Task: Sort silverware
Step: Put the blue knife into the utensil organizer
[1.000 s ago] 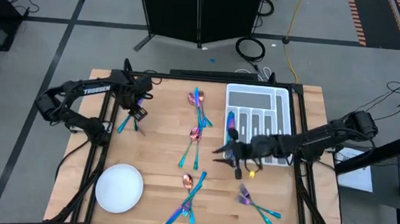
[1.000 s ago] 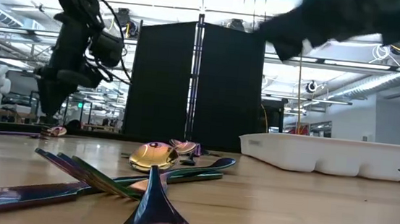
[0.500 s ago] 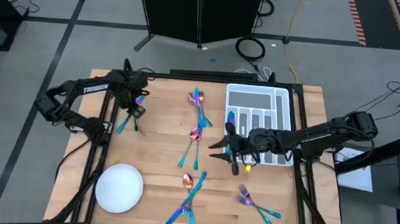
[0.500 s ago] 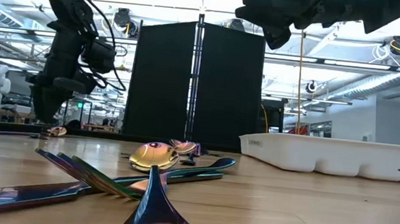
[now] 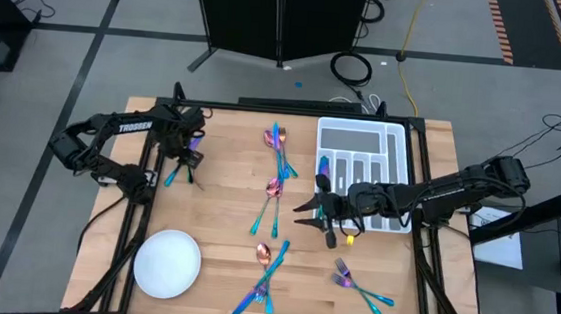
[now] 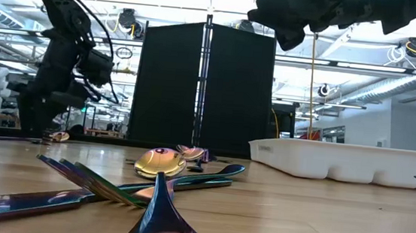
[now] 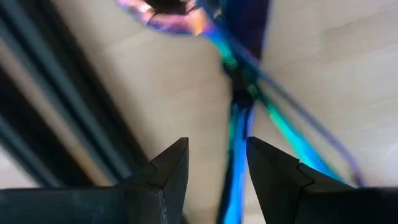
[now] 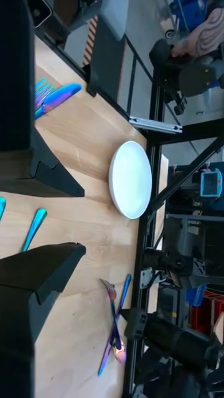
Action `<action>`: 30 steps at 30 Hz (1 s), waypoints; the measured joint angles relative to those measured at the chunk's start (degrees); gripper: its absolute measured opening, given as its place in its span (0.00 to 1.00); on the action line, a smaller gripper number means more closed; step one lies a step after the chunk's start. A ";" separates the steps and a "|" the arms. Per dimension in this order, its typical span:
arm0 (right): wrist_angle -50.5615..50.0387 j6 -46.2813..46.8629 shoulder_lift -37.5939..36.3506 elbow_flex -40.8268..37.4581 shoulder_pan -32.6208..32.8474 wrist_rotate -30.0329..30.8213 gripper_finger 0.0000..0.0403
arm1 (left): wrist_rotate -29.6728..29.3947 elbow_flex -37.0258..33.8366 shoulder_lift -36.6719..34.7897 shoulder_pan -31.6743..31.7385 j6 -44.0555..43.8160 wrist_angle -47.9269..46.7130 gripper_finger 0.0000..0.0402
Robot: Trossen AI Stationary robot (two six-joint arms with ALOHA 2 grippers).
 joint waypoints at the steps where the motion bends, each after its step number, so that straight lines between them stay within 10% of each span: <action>1: 0.02 -0.37 0.00 0.01 -0.06 0.00 0.28 | 0.64 0.01 0.00 0.00 0.02 0.47 0.41; 24: 0.09 -2.92 -0.02 0.01 -3.08 0.02 0.28 | 3.02 -1.05 3.96 -0.31 4.00 3.93 0.40; 30: 0.09 -2.92 -0.02 0.00 -3.08 0.02 0.28 | 3.79 -1.07 4.00 -0.34 3.97 4.21 0.27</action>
